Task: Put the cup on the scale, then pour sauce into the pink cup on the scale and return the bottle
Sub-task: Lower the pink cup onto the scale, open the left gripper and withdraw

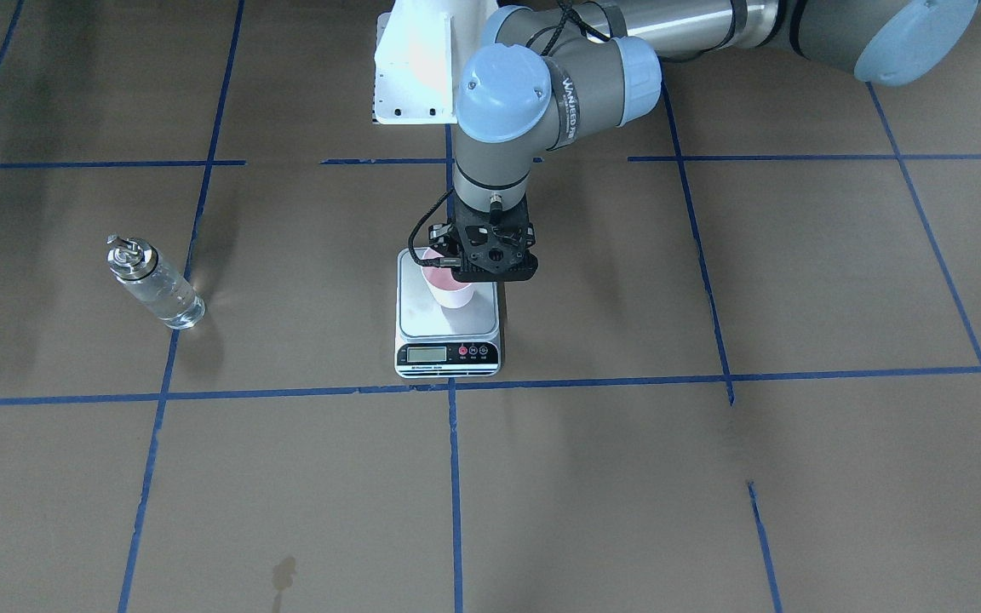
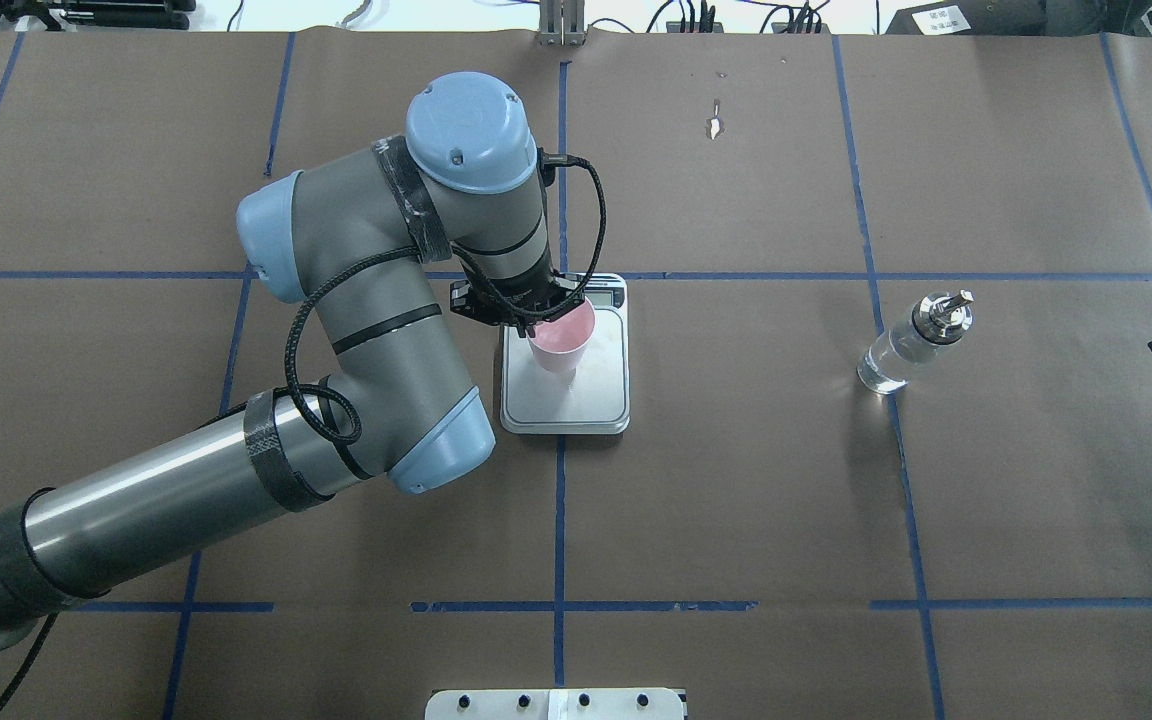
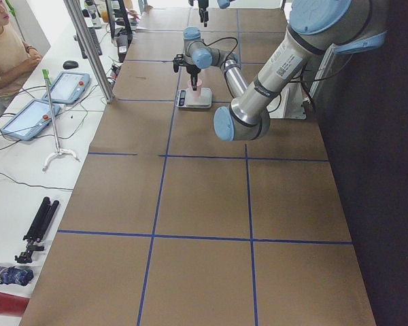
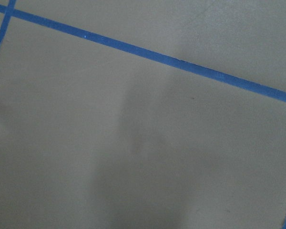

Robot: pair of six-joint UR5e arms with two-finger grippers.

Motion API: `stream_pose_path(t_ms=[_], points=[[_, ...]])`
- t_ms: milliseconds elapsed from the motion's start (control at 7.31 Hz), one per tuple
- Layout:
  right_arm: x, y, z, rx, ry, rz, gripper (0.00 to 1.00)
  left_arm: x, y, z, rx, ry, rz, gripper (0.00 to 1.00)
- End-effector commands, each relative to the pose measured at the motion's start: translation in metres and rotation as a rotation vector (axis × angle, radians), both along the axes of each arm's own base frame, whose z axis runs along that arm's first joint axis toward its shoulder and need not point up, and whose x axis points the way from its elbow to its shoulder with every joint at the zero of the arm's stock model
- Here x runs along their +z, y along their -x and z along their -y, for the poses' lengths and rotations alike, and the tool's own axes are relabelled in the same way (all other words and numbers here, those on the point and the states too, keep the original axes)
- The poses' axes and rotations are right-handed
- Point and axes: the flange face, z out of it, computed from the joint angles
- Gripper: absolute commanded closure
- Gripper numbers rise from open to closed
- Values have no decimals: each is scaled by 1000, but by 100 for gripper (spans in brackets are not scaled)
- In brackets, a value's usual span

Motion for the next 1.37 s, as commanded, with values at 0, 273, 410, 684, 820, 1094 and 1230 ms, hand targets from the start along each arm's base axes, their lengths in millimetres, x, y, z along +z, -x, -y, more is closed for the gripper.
stream_pose_path(t_ms=[0,273,410,684,820,1094,1230], points=[[1,0,0,0,2,0,0,-2,-3,-4,6,-7,-9,100],[1,1,0,-2,2,0,0,-2,-4,-4,7,-19,-25,99],[3,0,-1,0,5,-2,0,-2,-4,-4,8,-21,-26,86],[5,0,-1,-1,9,-4,0,3,-7,-4,8,-16,-16,81],[5,0,-1,-1,9,-4,0,4,-10,-6,14,-14,-14,77],[5,0,-1,-2,10,-2,0,-2,-9,-8,15,-19,-25,70],[4,0,-1,-2,8,-2,0,-11,-1,-13,13,-32,-42,54]])
